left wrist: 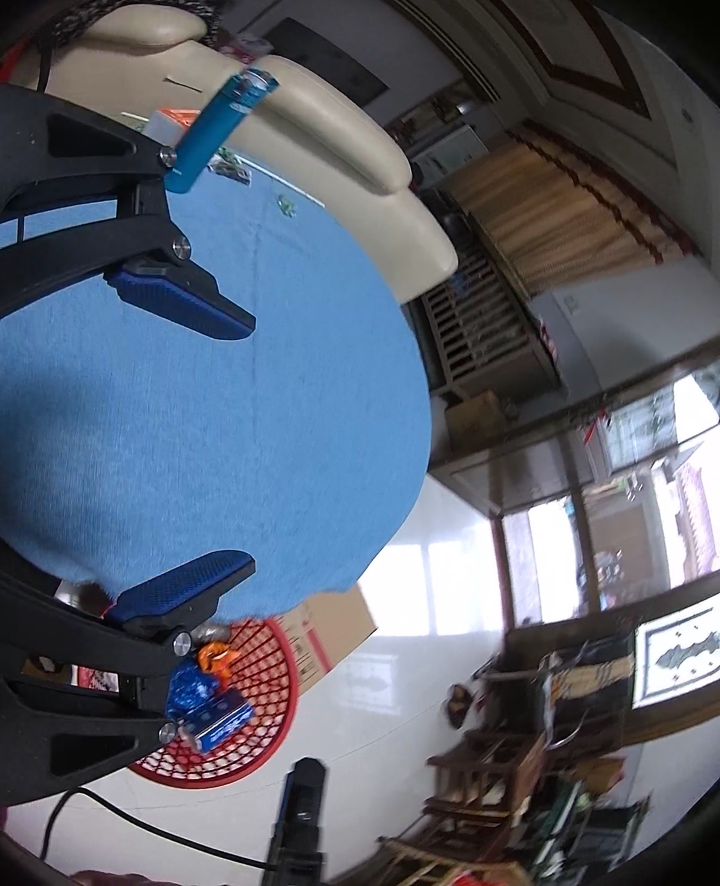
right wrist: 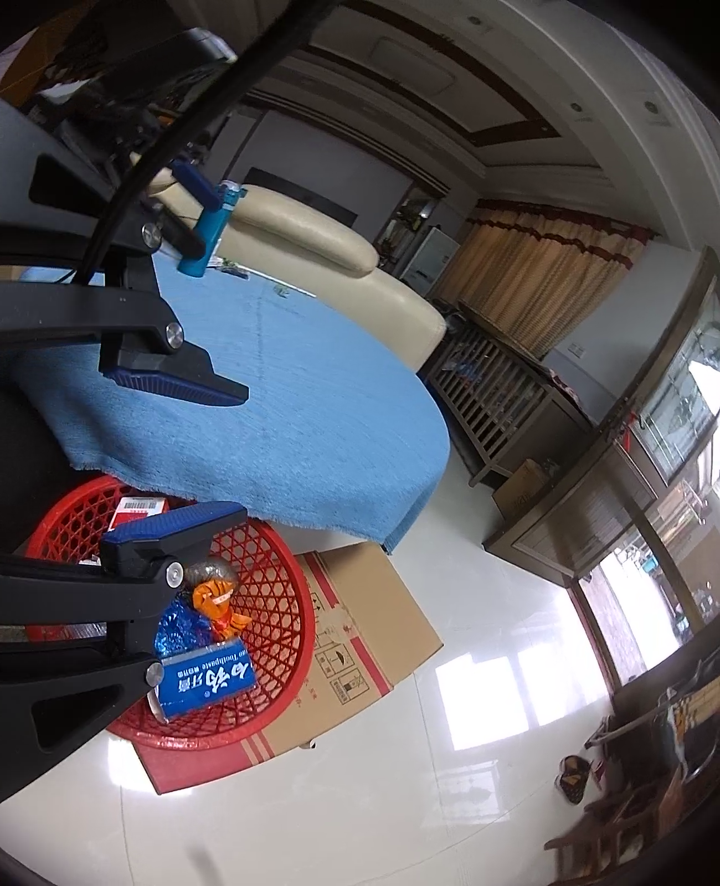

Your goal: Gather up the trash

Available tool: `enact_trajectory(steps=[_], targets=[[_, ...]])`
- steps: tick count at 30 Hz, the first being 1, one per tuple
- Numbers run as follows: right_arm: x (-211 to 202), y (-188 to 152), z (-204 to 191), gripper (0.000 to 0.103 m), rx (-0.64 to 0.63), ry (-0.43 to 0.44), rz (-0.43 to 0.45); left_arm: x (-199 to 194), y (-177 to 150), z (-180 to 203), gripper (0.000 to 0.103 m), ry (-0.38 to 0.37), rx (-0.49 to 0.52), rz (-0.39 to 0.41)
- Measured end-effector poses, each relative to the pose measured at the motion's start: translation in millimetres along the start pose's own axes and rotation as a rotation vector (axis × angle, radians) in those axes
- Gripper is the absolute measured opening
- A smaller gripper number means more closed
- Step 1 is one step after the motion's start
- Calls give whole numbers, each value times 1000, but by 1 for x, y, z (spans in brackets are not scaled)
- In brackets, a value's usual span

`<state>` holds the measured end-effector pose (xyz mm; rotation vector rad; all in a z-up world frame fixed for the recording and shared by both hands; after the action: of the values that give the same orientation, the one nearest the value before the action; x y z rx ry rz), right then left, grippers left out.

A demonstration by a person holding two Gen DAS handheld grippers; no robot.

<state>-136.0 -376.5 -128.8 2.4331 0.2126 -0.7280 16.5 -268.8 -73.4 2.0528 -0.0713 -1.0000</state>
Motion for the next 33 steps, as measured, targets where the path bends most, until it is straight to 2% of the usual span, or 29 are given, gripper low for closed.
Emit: enact_trajectory(steps=[6,7,8,9,10,15,23,33], targets=[[5,-6,-35,42,-124,-30,0,-17,-1,-37,80,43,-74,51],[5,-8,-45,47,-156,-33,3,-20,-2,-46,81,62,-89,60],[6,-9,-51,59,-173,-31,7,-23,-4,-54,86,77,-105,68],[5,-11,-60,61,-200,-28,14,-26,-6,-62,89,89,-121,77],[5,-13,-70,61,-235,-23,21,-31,-8,-72,94,104,-143,92],[13,-28,-118,61,-373,-27,30,-44,-21,-112,95,153,-217,115],[38,-59,-179,61,-486,-13,-13,-52,-52,-171,96,211,-345,98],[59,-90,-241,61,-579,9,-33,-67,-93,-223,96,278,-429,78]])
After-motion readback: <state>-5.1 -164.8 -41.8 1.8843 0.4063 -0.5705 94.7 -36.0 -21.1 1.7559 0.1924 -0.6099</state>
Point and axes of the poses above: each gripper's, at about its wrist camera, not at the fingertips, and x roughly the way its jaws point, z to its right, y to its top, the point moved 5 cm from there along x, roughly the way its jaws point
